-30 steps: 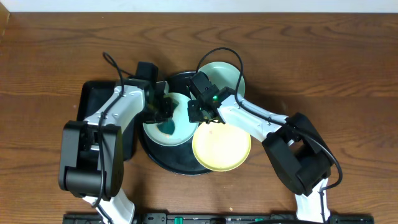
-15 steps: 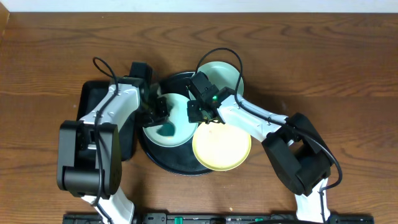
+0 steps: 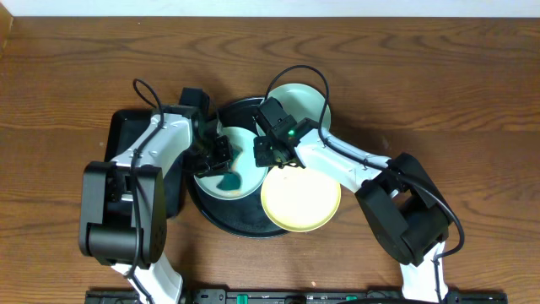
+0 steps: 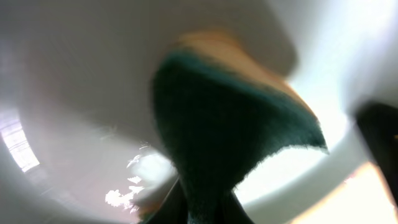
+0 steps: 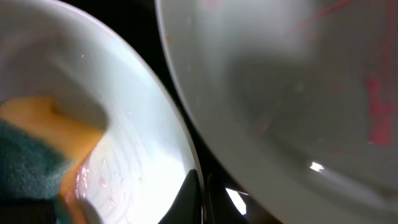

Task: Clean dirty plates on tray and stack at the side
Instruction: 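Scrub the held green plate with the sponge in the left gripper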

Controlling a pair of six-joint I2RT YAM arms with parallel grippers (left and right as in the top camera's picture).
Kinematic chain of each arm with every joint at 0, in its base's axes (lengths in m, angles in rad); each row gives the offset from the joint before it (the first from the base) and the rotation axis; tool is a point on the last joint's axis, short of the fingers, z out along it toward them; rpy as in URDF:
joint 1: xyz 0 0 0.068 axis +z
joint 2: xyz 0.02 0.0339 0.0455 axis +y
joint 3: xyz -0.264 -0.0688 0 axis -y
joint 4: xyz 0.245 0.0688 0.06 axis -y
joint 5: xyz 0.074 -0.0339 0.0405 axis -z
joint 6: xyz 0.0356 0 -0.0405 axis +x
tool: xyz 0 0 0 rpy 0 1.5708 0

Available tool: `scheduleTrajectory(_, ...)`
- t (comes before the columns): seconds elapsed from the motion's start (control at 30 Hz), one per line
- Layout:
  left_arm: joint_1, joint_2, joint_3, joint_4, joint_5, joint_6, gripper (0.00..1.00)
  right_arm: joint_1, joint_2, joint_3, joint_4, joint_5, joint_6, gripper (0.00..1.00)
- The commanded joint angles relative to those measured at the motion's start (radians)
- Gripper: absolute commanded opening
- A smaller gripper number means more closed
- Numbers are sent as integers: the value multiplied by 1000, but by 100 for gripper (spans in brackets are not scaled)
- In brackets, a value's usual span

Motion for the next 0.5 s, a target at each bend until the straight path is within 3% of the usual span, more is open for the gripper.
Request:
scheduleTrajectory(0.0,3,13,-9,-14,-314,-126,7,6,14,15,-1,13,-11,1)
scheduleTrajectory(0.13,3,13,-9,34,-346,-127,7,6,14,15,-1,13,-11,1)
scheduleTrajectory(0.47,2,-36,36,114,-217,-61,7,6,29,15,-1,8,-11,1)
